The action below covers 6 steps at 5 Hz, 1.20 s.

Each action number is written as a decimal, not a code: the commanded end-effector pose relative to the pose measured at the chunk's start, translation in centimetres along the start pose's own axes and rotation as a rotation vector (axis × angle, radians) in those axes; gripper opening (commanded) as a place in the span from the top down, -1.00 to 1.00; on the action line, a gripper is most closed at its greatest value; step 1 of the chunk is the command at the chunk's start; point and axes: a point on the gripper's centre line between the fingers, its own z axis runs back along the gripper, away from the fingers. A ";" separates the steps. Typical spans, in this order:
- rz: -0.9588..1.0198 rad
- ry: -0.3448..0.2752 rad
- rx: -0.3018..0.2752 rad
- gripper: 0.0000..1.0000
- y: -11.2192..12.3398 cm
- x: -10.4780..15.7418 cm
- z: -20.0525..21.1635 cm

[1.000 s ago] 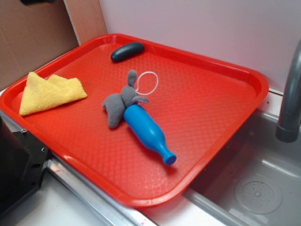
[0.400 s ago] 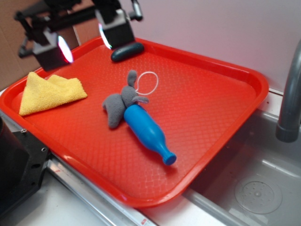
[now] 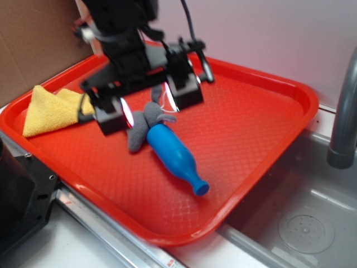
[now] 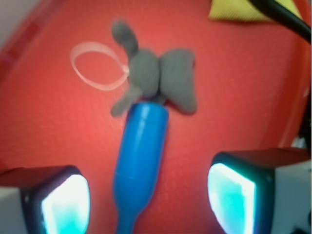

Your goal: Grab the blue bottle.

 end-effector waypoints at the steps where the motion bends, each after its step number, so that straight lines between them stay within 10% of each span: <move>1: 0.046 0.024 0.024 -1.00 -1.3 -1.0 -3.4; 3: 0.072 -0.011 0.039 -1.00 -1.4 -1.8 -5.2; 4: 0.075 -0.037 0.031 1.00 -1.4 -1.9 -5.4; 6: -0.010 0.030 0.005 1.00 -1.1 -1.5 -2.3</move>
